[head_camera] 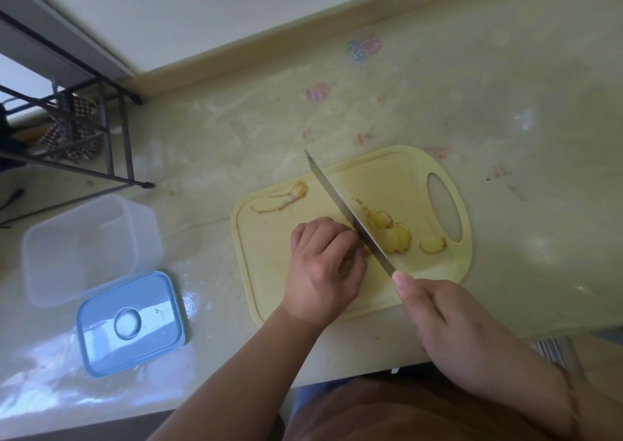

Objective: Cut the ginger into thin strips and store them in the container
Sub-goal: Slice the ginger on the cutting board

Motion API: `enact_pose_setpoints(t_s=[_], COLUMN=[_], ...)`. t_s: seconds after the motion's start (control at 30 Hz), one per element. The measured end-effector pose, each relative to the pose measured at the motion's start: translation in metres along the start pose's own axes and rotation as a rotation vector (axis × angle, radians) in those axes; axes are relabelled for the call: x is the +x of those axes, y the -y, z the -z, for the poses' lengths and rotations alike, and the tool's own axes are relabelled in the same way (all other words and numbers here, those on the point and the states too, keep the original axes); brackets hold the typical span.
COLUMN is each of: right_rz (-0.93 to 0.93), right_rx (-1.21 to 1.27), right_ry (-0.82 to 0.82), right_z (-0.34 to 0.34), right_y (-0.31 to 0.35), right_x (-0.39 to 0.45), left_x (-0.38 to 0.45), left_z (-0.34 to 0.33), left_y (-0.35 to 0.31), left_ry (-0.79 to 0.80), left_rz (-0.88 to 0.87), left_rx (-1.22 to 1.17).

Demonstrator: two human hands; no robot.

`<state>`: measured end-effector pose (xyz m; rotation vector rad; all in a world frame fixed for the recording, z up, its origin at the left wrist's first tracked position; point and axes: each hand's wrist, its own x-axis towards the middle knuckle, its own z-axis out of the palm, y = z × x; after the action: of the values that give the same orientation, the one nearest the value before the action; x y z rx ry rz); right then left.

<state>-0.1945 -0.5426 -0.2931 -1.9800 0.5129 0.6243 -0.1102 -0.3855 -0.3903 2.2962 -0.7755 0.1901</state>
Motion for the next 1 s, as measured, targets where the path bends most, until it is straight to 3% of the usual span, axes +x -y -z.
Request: enact_pose_setpoints(t_s=[0.6,0.9,1.0], right_rz=[0.004,-0.22,-0.241], right_rx=[0.048,0.63,0.763], right_ry=[-0.012,0.328,0.363], right_z=[-0.008,0.03,0.039], right_y=[0.008,-0.004,-0.007], right_x=[0.045,0.048,0.044], left_x=[0.0,0.003,0.008], left_z=[0.0,0.007,0.015], left_y=[-0.007,-0.008,-0.012], left_ry=[-0.055,0.04,-0.034], left_rz=[0.01,0.05,0.066], left_rx=[0.019,0.031,0.014])
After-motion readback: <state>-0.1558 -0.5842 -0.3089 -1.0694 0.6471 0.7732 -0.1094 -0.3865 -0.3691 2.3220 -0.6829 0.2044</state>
